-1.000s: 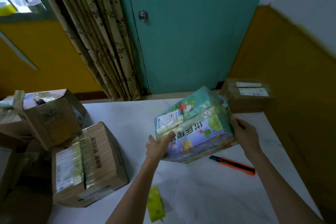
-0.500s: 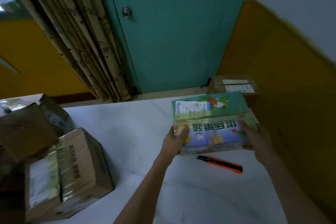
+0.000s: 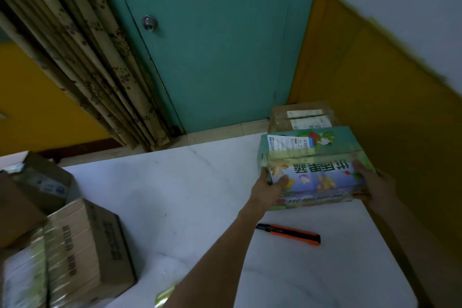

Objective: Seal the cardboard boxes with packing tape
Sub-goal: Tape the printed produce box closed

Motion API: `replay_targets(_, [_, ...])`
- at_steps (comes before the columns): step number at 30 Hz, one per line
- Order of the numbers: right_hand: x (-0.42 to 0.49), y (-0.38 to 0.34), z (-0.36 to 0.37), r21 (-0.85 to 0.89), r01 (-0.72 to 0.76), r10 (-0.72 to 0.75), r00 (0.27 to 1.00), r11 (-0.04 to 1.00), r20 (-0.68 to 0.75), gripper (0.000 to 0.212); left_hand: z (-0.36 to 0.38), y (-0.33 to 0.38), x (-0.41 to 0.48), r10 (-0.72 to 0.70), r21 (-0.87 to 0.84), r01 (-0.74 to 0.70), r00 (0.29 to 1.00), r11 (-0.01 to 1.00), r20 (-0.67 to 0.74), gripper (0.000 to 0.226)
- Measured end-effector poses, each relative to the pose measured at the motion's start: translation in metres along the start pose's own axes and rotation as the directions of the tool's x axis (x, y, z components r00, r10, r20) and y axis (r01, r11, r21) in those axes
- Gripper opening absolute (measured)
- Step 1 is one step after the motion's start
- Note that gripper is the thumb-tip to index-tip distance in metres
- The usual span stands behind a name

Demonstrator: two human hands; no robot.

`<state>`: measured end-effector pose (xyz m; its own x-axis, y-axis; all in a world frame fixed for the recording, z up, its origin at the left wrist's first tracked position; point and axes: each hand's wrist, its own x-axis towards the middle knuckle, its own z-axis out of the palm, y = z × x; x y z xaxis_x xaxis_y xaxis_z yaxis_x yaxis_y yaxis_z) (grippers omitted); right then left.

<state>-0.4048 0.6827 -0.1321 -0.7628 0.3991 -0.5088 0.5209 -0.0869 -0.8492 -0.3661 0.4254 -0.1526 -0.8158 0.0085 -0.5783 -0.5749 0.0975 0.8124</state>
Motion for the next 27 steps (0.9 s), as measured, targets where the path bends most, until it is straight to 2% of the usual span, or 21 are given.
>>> replay_targets(3, [0.011,0.003,-0.001,0.006,-0.023,0.023,1.0,1.0,-0.006,0.061,0.007,-0.004,0.002,0.009,0.008,-0.009,1.0,1.0,0.014,0.075])
replay_targets(5, [0.019,0.007,-0.001,0.014,-0.036,0.037,0.999,0.999,-0.027,0.063,0.011,-0.007,0.001,0.017,0.055,-0.017,1.0,0.998,0.003,0.08])
replay_targets(9, [0.031,0.012,0.002,0.021,-0.025,0.026,0.998,0.999,-0.052,0.048,0.011,-0.007,0.0,0.034,0.087,-0.034,0.999,0.996,-0.006,0.086])
replay_targets(13, [0.035,0.016,0.001,0.026,-0.001,0.003,0.998,1.0,-0.068,0.037,0.01,-0.004,-0.003,0.066,0.104,-0.063,0.997,0.993,-0.028,0.075])
replay_targets(17, [0.037,0.024,0.004,-0.036,0.02,-0.026,0.985,0.999,-0.17,0.053,0.013,-0.011,-0.003,0.089,0.142,-0.08,0.994,0.987,-0.061,0.057])
replay_targets(19, [0.03,0.02,0.01,-0.168,0.091,-0.131,0.96,0.982,-0.248,0.064,0.011,-0.012,-0.012,0.103,0.156,-0.092,0.993,0.983,-0.063,0.048])
replay_targets(21, [0.025,0.018,0.011,-0.317,0.209,-0.295,0.922,0.925,-0.253,0.061,0.003,-0.008,-0.031,0.143,0.133,-0.135,0.988,0.982,-0.052,0.043])
replay_targets(24, [-0.008,0.024,0.017,-0.365,0.342,-0.42,0.894,0.866,-0.158,0.05,-0.023,-0.017,-0.064,0.143,0.19,-0.127,0.987,0.973,-0.071,0.052])
replay_targets(27, [-0.038,0.049,0.038,-0.369,0.44,-0.525,0.834,0.819,-0.171,0.023,-0.065,-0.041,-0.096,0.118,0.241,-0.077,0.98,0.967,-0.163,0.051])
